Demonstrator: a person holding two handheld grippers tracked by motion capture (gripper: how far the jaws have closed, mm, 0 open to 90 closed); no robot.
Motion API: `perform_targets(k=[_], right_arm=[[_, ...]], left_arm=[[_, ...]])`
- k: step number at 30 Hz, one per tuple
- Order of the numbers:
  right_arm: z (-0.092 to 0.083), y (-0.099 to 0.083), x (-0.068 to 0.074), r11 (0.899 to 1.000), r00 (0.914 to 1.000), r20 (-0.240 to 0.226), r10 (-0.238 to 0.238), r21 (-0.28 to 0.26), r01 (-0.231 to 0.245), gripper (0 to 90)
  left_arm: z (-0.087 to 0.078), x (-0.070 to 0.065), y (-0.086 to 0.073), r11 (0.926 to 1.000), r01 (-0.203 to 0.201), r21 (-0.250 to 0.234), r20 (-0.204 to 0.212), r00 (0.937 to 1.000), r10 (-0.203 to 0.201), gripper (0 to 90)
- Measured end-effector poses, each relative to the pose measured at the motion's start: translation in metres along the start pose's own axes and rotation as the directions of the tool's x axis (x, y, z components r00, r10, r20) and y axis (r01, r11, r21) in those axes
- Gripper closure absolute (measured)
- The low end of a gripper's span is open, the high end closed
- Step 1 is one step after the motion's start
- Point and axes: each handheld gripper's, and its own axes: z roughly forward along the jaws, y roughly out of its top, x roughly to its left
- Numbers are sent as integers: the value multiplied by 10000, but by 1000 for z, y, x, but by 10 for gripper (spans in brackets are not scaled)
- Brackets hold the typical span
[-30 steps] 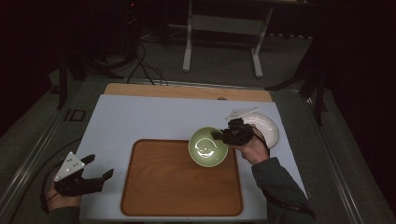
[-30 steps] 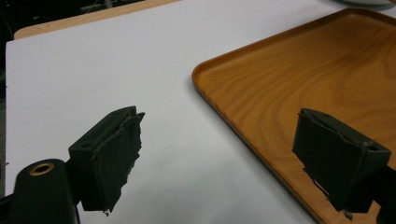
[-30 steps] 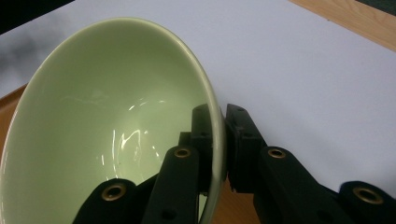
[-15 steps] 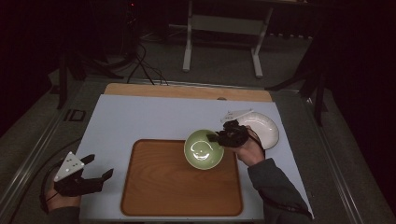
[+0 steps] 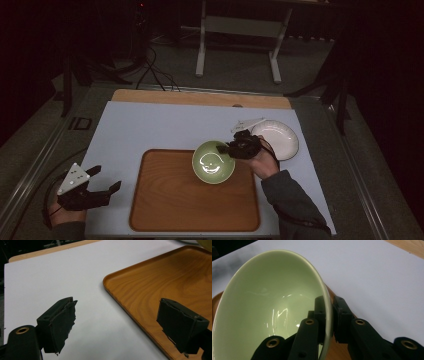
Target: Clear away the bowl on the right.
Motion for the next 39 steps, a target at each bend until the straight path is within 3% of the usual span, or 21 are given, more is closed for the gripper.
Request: perform_targets(k=[16,39], right_arm=[[13,2,12,9995,9990,-376,-244,209,252,825],[45,-19,25,9958,9960,-863,-210,867,285,825]], left_arm=[[0,0,0,10000,-29,-26,0,10000,29,151],[1,0,0,10000,-28,-24,-6,10000,28,151]])
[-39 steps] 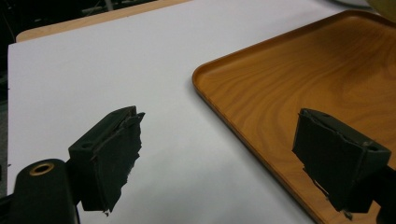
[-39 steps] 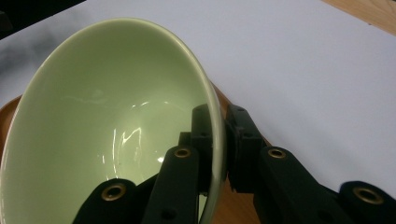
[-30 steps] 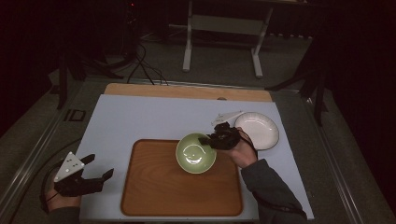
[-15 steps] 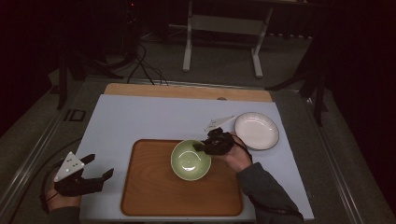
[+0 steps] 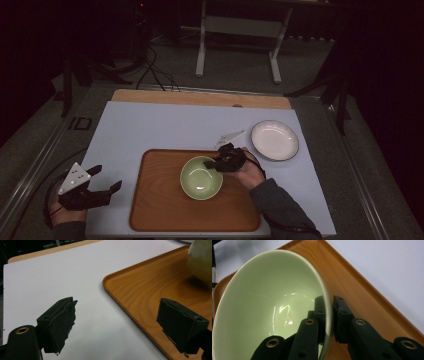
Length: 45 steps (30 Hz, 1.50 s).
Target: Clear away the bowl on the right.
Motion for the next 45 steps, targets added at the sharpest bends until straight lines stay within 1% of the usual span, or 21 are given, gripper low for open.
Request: perform_targets(k=[11,18,22,25,27,31,34,37,38,40,45], right_arm=[[17,-11,5,9989,9996,-291,63,460,-49,825],[19,-12,5,9979,9984,-538,179,637,-145,826],[22,-14,3,9971,9991,-364,212,737,-184,831],[27,-16,2,9958,9997,-94,245,879,-235,830],[27,-17,0,9960,9992,-179,369,819,-353,828],[29,-16,-1,9958,9992,-154,376,835,-362,827],[30,-15,-3,9955,9989,-40,463,825,-458,826],[30,-16,-6,9951,9986,-79,525,842,-516,820],[30,-16,-5,9952,9989,-17,464,860,-461,802],[29,-15,-4,9956,9991,-37,421,844,-416,748],[19,-12,-3,9981,9997,34,222,576,-224,645]], left_arm=[[0,0,0,10000,-1,8,-1,10000,1,151],[0,0,0,10000,-4,9,-2,10000,4,151],[0,0,0,10000,-29,13,4,10000,29,151],[0,0,0,10000,-7,19,-9,10000,7,151],[0,0,0,10000,-11,22,-7,10000,11,151],[0,0,0,10000,-10,6,-6,10000,10,151],[0,0,0,10000,1,0,-15,10000,-1,151],[0,0,0,10000,-11,11,-7,10000,11,151],[0,0,0,10000,-12,23,-7,10000,12,151],[0,0,0,10000,-19,38,-14,10000,19,151],[0,0,0,10000,-4,11,-25,10000,4,150]])
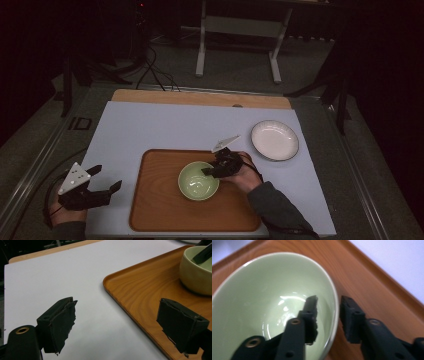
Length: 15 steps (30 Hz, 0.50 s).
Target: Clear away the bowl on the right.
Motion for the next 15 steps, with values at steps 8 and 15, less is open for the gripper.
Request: perform_targets(k=[8,15], right_arm=[[-24,-2,-1,9979,10000,-72,34,-648,-39,543],[-47,-3,-3,9930,9999,148,-5,-1177,22,517]], left_arm=[[0,0,0,10000,7,4,-31,10000,-7,151],[-1,0,0,10000,23,-17,-66,10000,-23,151]])
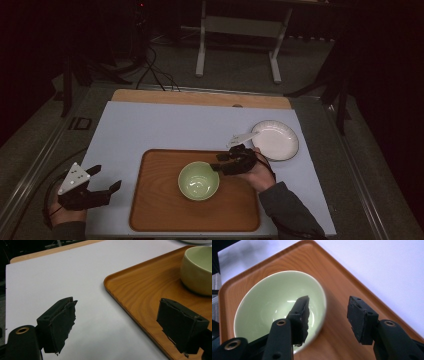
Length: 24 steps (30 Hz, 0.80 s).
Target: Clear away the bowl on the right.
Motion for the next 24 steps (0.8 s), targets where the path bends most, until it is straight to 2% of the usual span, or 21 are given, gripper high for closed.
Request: perform_targets(k=[6,10,15,20,24], right_arm=[[-17,-6,-6,9993,9995,303,92,-376,-81,515],[-28,-15,-10,9964,9986,483,212,-830,-171,504],[-46,-31,-16,9921,9973,715,195,-1251,-104,497],[-65,-49,-27,9838,9923,1034,674,-1725,-489,494],[-76,-66,-33,9795,9890,1296,719,-1963,-455,478]], left_arm=[[0,0,0,10000,13,-11,-29,10000,-13,151],[-1,1,0,10000,38,-23,-46,10000,-38,151],[-1,0,0,10000,49,-31,-46,10000,-49,151],[-1,0,0,10000,52,-5,-58,10000,-52,151],[-1,0,-1,10000,59,-15,-55,10000,-59,151]])
